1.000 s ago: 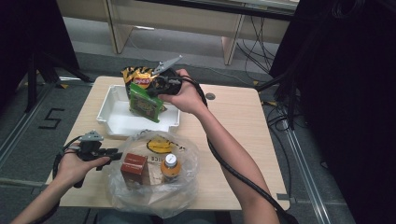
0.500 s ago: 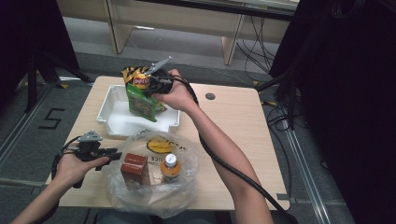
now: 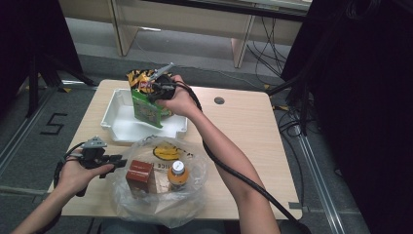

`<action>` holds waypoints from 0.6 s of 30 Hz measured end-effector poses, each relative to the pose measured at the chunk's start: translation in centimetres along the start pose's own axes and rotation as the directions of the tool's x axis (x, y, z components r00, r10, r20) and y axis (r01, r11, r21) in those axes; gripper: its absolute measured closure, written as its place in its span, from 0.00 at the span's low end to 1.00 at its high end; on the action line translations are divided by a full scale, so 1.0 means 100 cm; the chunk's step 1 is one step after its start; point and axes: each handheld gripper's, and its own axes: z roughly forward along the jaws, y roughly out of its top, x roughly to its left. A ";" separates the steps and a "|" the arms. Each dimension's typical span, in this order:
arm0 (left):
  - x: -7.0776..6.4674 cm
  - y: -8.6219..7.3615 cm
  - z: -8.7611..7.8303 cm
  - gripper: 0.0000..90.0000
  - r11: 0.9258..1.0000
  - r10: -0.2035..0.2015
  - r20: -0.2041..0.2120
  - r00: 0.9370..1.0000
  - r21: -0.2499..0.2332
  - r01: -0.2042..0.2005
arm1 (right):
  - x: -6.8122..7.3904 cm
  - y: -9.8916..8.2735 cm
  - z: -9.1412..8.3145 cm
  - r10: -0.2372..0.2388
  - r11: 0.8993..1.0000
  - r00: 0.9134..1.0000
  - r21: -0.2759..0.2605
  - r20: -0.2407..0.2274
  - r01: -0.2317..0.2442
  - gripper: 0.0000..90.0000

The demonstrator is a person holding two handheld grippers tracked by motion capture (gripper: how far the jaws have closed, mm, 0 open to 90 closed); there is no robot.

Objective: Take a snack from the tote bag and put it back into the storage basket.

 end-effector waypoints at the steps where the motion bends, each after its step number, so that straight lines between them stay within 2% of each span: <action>1: 0.000 0.000 0.000 0.73 1.000 0.000 0.000 1.000 0.000 0.000 | -0.001 0.000 0.002 -0.002 1.000 1.000 -0.001 0.000 0.002 1.00; 2: 0.002 0.000 -0.001 0.73 0.999 0.023 0.000 1.000 0.022 -0.023 | -0.001 0.000 0.002 -0.002 1.000 1.000 -0.001 0.000 0.002 1.00; 4: 0.002 0.000 -0.001 0.73 0.999 0.025 -0.001 1.000 0.024 -0.025 | -0.002 -0.001 0.005 0.009 1.000 1.000 0.001 0.004 -0.009 1.00; 5: 0.000 0.000 0.000 0.73 1.000 -0.001 -0.001 1.000 0.002 0.001 | -0.002 -0.001 0.006 0.014 1.000 1.000 0.001 0.007 -0.014 1.00; 7: 0.000 0.000 0.000 0.73 1.000 -0.002 -0.001 1.000 0.000 0.002 | -0.003 -0.001 0.007 0.001 1.000 1.000 0.000 0.006 -0.001 1.00; 9: 0.000 0.000 0.000 0.72 1.000 -0.001 0.000 1.000 0.005 0.001 | -0.004 -0.001 0.007 0.016 1.000 1.000 0.011 0.003 -0.016 1.00; 10: 0.000 0.000 0.001 0.72 1.000 -0.001 -0.001 1.000 0.004 0.001 | -0.006 -0.001 0.009 0.000 1.000 1.000 0.003 0.007 0.000 1.00; 12: 0.000 0.000 0.001 0.72 1.000 -0.001 -0.002 1.000 0.004 0.001 | -0.007 -0.002 0.009 -0.003 1.000 1.000 0.005 0.011 0.003 1.00; 13: 0.002 0.000 -0.001 0.72 0.999 0.029 -0.002 1.000 0.030 -0.029 | -0.007 -0.002 0.010 -0.002 1.000 1.000 0.004 0.012 0.002 1.00; 15: 0.001 0.000 -0.001 0.72 1.000 0.018 -0.003 1.000 0.019 -0.018 | -0.008 -0.003 0.012 -0.003 1.000 1.000 0.008 0.021 0.003 1.00; 16: 0.000 0.000 0.001 0.72 1.000 -0.003 -0.003 1.000 0.002 0.003 | -0.008 -0.003 0.012 -0.004 1.000 1.000 0.009 0.020 0.004 1.00; 18: 0.002 0.000 -0.001 0.72 0.999 0.027 -0.003 1.000 0.027 -0.026 | -0.010 -0.005 0.014 -0.003 1.000 1.000 0.015 0.028 0.002 1.00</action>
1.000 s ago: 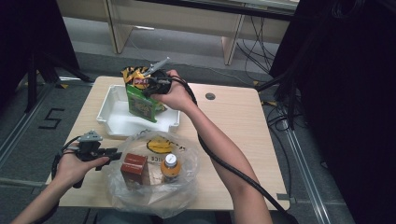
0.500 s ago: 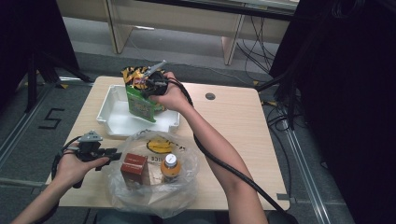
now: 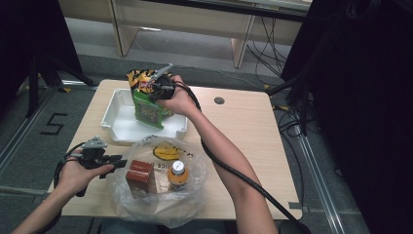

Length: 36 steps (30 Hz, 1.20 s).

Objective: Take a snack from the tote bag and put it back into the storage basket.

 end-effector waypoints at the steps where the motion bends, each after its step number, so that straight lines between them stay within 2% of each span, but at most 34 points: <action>1: 0.000 0.000 0.000 0.72 1.000 0.000 0.000 1.000 0.000 0.000 | 0.000 0.000 0.000 0.000 1.000 1.000 0.000 0.000 0.000 1.00; 8: 0.000 0.000 0.001 0.72 1.000 -0.006 -0.001 1.000 -0.005 0.006 | -0.005 -0.004 0.004 0.001 1.000 1.000 0.014 0.014 -0.002 1.00; 14: 0.000 0.000 0.001 0.72 1.000 -0.006 -0.001 1.000 -0.006 0.006 | -0.007 -0.007 0.006 0.026 1.000 0.999 0.005 0.032 -0.026 1.00; 20: -0.001 0.000 0.002 0.72 1.000 -0.015 -0.003 1.000 -0.015 0.015 | -0.008 -0.008 0.008 0.014 1.000 0.997 0.000 0.082 -0.014 0.90; 22: -0.001 0.000 0.001 0.72 1.000 -0.013 -0.003 1.000 -0.013 0.013 | -0.009 -0.010 0.009 0.030 1.000 0.995 -0.005 0.096 -0.030 0.84; 28: -0.002 0.000 0.002 0.72 1.000 -0.017 -0.002 1.000 -0.017 0.017 | -0.009 -0.011 0.011 0.010 1.000 0.990 0.006 0.142 -0.011 0.74; 29: -0.002 0.000 0.002 0.72 1.000 -0.017 -0.002 1.000 -0.018 0.017 | -0.008 -0.011 0.011 0.019 1.000 0.989 0.010 0.150 -0.021 0.74; 30: 0.000 0.000 0.000 0.72 1.000 0.002 0.000 1.000 -0.003 -0.002 | -0.008 -0.011 0.011 0.016 1.000 0.989 0.012 0.149 -0.018 0.74; 31: 0.000 0.000 0.000 0.72 1.000 0.002 0.000 1.000 -0.003 -0.002 | -0.008 -0.011 0.011 0.016 1.000 0.989 0.012 0.149 -0.018 0.74; 32: 0.000 0.000 0.000 0.72 1.000 -0.001 0.000 1.000 -0.004 0.001 | -0.008 -0.011 0.012 -0.014 1.000 0.987 0.008 0.158 0.012 0.73; 34: -0.002 -0.001 0.002 0.72 1.000 -0.013 -0.004 1.000 -0.027 0.013 | -0.006 -0.012 0.012 -0.032 0.999 0.983 0.021 0.180 0.029 0.73; 36: -0.002 -0.001 0.002 0.72 1.000 -0.017 -0.002 1.000 -0.027 0.017 | -0.005 -0.012 0.013 -0.045 0.999 0.982 0.016 0.182 0.043 0.73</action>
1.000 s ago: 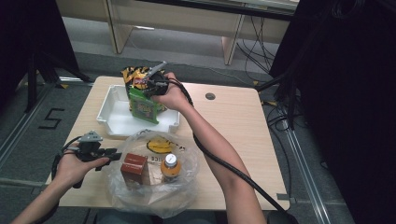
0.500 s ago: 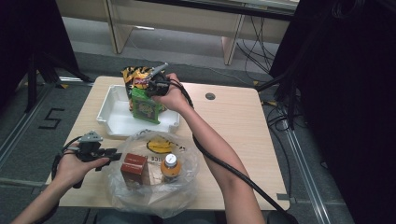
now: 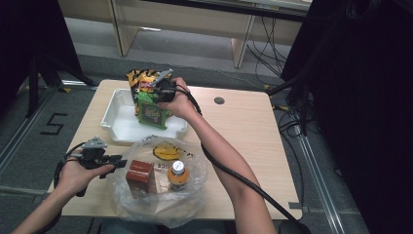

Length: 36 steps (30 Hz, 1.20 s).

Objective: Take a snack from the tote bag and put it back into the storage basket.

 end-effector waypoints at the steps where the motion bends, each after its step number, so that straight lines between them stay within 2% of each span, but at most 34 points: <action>1: 0.000 0.000 0.000 0.72 1.000 0.000 0.000 1.000 0.000 0.000 | 0.001 0.000 0.001 -0.003 1.000 1.000 -0.005 0.015 0.003 0.73; 3: 0.000 0.000 0.000 0.72 1.000 -0.007 0.002 1.000 -0.001 0.007 | 0.003 0.000 0.000 -0.006 1.000 1.000 -0.011 0.018 0.006 0.74; 4: 0.000 0.000 0.000 0.72 1.000 -0.006 0.002 1.000 -0.002 0.006 | 0.003 0.000 0.001 -0.037 0.999 0.999 -0.014 0.030 0.037 0.75; 7: 0.000 0.000 0.000 0.72 1.000 -0.006 0.003 1.000 -0.002 0.006 | 0.004 0.000 0.001 -0.046 0.999 0.998 -0.002 0.045 0.046 0.75; 8: -0.001 0.000 0.000 0.72 1.000 -0.007 0.003 1.000 -0.002 0.007 | 0.006 0.000 0.001 -0.069 0.998 0.995 0.000 0.066 0.069 0.78; 9: 0.001 0.001 -0.002 0.72 1.000 0.017 0.003 1.000 0.018 -0.017 | 0.007 0.000 0.000 -0.076 0.997 0.995 -0.008 0.071 0.076 0.79; 12: 0.001 0.001 -0.002 0.72 1.000 0.017 0.003 1.000 0.018 -0.017 | 0.006 0.001 -0.002 -0.095 0.995 0.994 -0.005 0.061 0.095 0.84; 13: 0.001 0.001 -0.001 0.72 1.000 0.015 0.004 1.000 0.018 -0.015 | 0.008 0.001 -0.002 -0.114 0.993 0.991 -0.013 0.075 0.116 0.90; 15: 0.001 0.000 -0.001 0.72 1.000 0.012 0.003 1.000 0.014 -0.012 | 0.009 0.001 -0.003 -0.133 0.991 0.988 -0.013 0.077 0.134 0.93; 18: -0.001 0.000 0.000 0.72 1.000 -0.010 0.005 1.000 -0.004 0.010 | 0.011 -0.001 -0.002 -0.152 0.988 0.986 0.012 0.066 0.151 0.95; 20: -0.001 0.000 0.000 0.72 1.000 -0.008 0.005 1.000 -0.003 0.008 | 0.012 -0.001 0.000 -0.163 0.987 0.984 0.008 0.068 0.163 0.95; 21: 0.001 0.000 -0.001 0.72 1.000 0.011 0.005 1.000 0.013 -0.011 | 0.012 -0.002 0.000 -0.170 0.985 0.983 0.010 0.069 0.170 0.95; 22: 0.000 0.000 0.000 0.72 1.000 0.003 0.001 1.000 -0.005 -0.003 | 0.013 -0.003 0.002 -0.164 0.986 0.984 0.008 0.068 0.164 0.96; 25: 0.000 0.000 0.000 0.72 1.000 0.007 -0.002 1.000 0.002 -0.007 | 0.013 -0.003 0.002 -0.166 0.986 0.984 0.008 0.064 0.166 0.96; 28: 0.001 0.000 -0.001 0.72 1.000 0.013 0.000 1.000 0.008 -0.013 | 0.013 -0.002 0.002 -0.159 0.987 0.987 -0.003 0.022 0.159 0.98; 29: 0.001 0.000 -0.001 0.72 1.000 0.013 0.000 1.000 0.008 -0.013 | 0.012 -0.002 0.002 -0.154 0.988 0.988 -0.004 0.021 0.154 0.98; 30: 0.000 0.000 0.000 0.72 1.000 0.003 0.000 1.000 -0.002 -0.003 | 0.011 -0.002 0.000 -0.156 0.988 0.988 -0.002 0.012 0.156 0.98; 31: 0.001 0.000 0.000 0.72 1.000 0.014 0.001 1.000 0.007 -0.014 | 0.011 -0.002 0.001 -0.151 0.988 0.988 -0.023 0.024 0.151 0.98; 32: 0.000 0.000 0.000 0.72 1.000 0.000 0.001 1.000 -0.002 0.000 | 0.010 -0.002 0.000 -0.138 0.990 0.990 -0.011 0.021 0.138 0.98; 33: 0.001 0.000 -0.001 0.72 1.000 0.009 0.006 1.000 0.012 -0.009 | 0.009 -0.003 0.000 -0.139 0.990 0.990 -0.022 0.038 0.140 0.97; 36: 0.001 0.000 -0.001 0.72 1.000 0.016 0.006 1.000 0.016 -0.016 | 0.009 -0.002 -0.003 -0.138 0.990 0.990 -0.027 0.038 0.139 0.97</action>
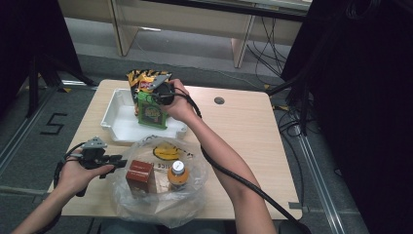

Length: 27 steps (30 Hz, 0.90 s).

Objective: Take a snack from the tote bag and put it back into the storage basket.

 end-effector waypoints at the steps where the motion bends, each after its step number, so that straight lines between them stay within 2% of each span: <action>1: -0.002 0.000 0.002 0.72 0.999 -0.026 0.000 1.000 -0.020 0.026 | 0.000 0.001 -0.001 0.001 1.000 1.000 -0.008 -0.004 -0.001 0.98; 2: -0.002 -0.001 0.003 0.72 0.999 -0.027 -0.005 1.000 -0.032 0.027 | 0.002 0.002 -0.003 0.021 0.999 1.000 -0.023 -0.021 -0.022 0.98; 3: -0.001 0.000 0.001 0.72 1.000 -0.012 0.002 1.000 -0.005 0.012 | 0.004 0.004 -0.006 0.014 0.999 0.999 -0.032 -0.029 -0.015 0.99; 4: 0.000 0.000 0.001 0.72 1.000 0.002 -0.005 1.000 0.003 -0.002 | 0.005 0.004 -0.007 0.030 0.999 0.999 -0.031 -0.045 -0.031 1.00; 6: -0.001 0.000 0.002 0.72 1.000 -0.011 -0.002 1.000 -0.018 0.011 | 0.011 0.004 -0.008 0.011 1.000 0.995 -0.014 -0.096 -0.012 1.00; 7: -0.001 0.000 0.001 0.72 1.000 -0.007 -0.001 1.000 -0.006 0.007 | 0.015 0.002 -0.007 -0.005 1.000 0.992 0.008 -0.129 0.006 1.00; 9: -0.001 0.000 0.002 0.72 1.000 -0.013 -0.006 1.000 -0.019 0.013 | 0.017 0.000 -0.004 -0.023 1.000 0.991 0.016 -0.129 0.025 1.00; 11: -0.001 0.000 0.001 0.72 1.000 -0.010 -0.001 1.000 -0.006 0.010 | 0.016 -0.002 -0.003 -0.010 1.000 0.992 0.024 -0.127 0.013 1.00; 12: 0.000 0.000 0.000 0.72 1.000 0.004 -0.001 1.000 0.005 -0.004 | 0.016 -0.002 -0.002 0.001 0.999 0.992 0.032 -0.130 0.003 1.00; 15: 0.000 0.000 0.000 0.72 1.000 0.002 -0.004 1.000 0.003 -0.002 | 0.014 -0.004 0.000 0.008 0.999 0.992 0.049 -0.126 -0.002 1.00; 16: -0.002 -0.001 0.002 0.72 0.999 -0.027 -0.010 1.000 -0.022 0.027 | 0.014 -0.005 0.001 0.016 0.999 0.992 0.046 -0.126 -0.010 1.00; 17: 0.001 0.000 0.000 0.72 1.000 0.006 0.000 1.000 0.011 -0.006 | 0.012 -0.006 0.001 0.023 0.998 0.992 0.057 -0.125 -0.016 1.00; 18: 0.001 0.000 0.000 0.72 1.000 0.006 0.000 1.000 0.011 -0.006 | 0.012 -0.006 0.001 0.023 0.998 0.992 0.057 -0.125 -0.016 1.00; 19: -0.001 -0.001 0.002 0.72 1.000 -0.024 0.001 1.000 -0.016 0.024 | 0.010 -0.009 0.005 0.048 0.996 0.994 0.077 -0.103 -0.040 1.00; 20: -0.001 0.000 0.001 0.72 1.000 -0.009 -0.002 1.000 -0.006 0.009 | 0.009 -0.010 0.005 0.049 0.996 0.993 0.084 -0.107 -0.040 1.00; 22: -0.001 -0.001 0.002 0.72 1.000 -0.015 -0.008 1.000 -0.024 0.015 | 0.007 -0.014 0.008 0.082 0.992 0.993 0.101 -0.088 -0.073 1.00; 24: -0.001 0.000 0.001 0.72 1.000 -0.008 -0.006 1.000 -0.006 0.008 | 0.005 -0.017 0.010 0.103 0.989 0.991 0.115 -0.083 -0.093 1.00; 26: 0.000 0.000 0.000 0.72 1.000 0.006 -0.006 1.000 0.007 -0.006 | 0.003 -0.020 0.012 0.097 0.988 0.994 0.123 -0.051 -0.090 1.00; 27: 0.000 0.000 0.000 0.72 1.000 0.004 -0.009 1.000 0.006 -0.004 | 0.002 -0.020 0.012 0.114 0.986 0.991 0.127 -0.064 -0.105 0.99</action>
